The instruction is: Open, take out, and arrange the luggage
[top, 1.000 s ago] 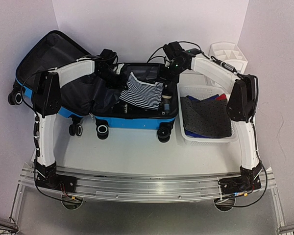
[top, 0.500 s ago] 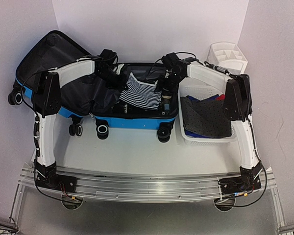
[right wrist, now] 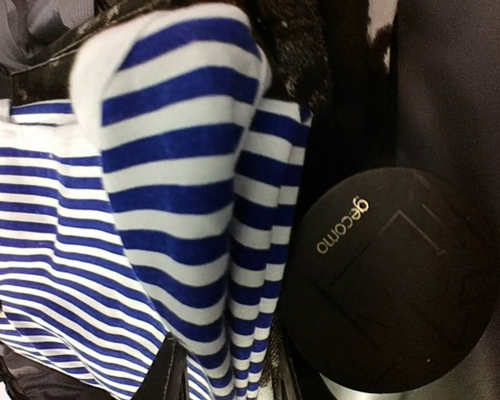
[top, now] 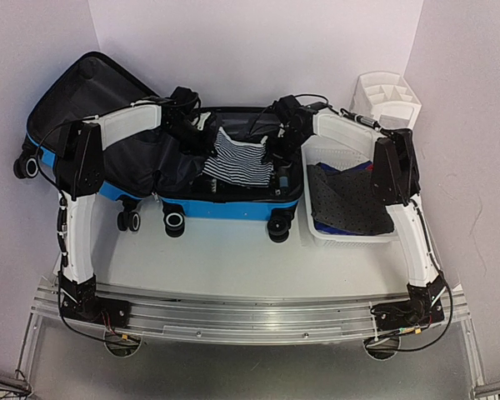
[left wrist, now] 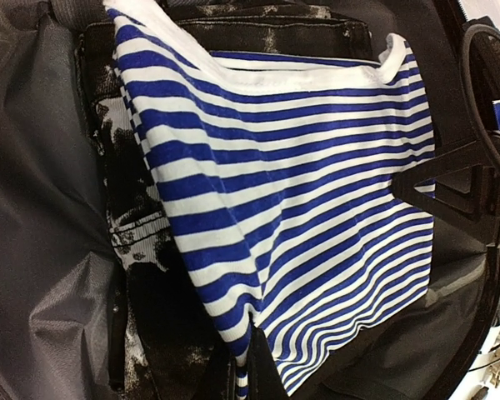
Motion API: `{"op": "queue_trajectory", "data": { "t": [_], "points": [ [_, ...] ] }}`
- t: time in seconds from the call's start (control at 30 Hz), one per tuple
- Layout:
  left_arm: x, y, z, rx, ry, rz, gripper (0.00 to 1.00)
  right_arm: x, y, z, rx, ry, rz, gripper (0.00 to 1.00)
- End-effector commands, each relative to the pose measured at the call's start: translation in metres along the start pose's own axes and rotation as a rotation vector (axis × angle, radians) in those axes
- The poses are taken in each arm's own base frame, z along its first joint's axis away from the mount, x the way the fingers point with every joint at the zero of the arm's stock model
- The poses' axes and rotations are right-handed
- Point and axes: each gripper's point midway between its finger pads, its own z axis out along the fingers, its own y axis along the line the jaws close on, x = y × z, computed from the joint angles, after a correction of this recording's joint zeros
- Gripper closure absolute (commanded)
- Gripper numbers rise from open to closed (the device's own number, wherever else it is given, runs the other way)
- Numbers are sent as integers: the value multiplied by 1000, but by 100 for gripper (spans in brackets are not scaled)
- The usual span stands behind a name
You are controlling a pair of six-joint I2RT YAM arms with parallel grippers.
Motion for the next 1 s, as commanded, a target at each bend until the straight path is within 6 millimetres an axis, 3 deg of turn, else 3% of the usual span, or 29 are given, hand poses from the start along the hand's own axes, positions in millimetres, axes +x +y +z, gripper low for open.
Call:
{"op": "queue_trajectory", "data": {
  "t": [0.0, 0.2, 0.63, 0.77, 0.87, 0.97],
  "points": [
    [-15, -12, -19, 20, -59, 14, 100, -18, 15, -10, -37, -65, -62, 77],
    [-16, -12, -19, 20, -60, 17, 100, -24, 25, -16, -35, -106, -125, 73],
    [-16, -13, -20, 25, -60, 18, 100, -13, 32, -3, -76, -56, -138, 68],
    [-17, -13, -19, 26, -61, 15, 100, -12, 34, 1, -90, -48, -128, 81],
    [-17, -14, -20, 28, -62, 14, 100, -12, 32, 3, -81, -50, -123, 97],
    [-17, -14, -21, 26, -63, 17, 100, -14, 31, -1, -69, -64, -125, 100]
  ]
}}
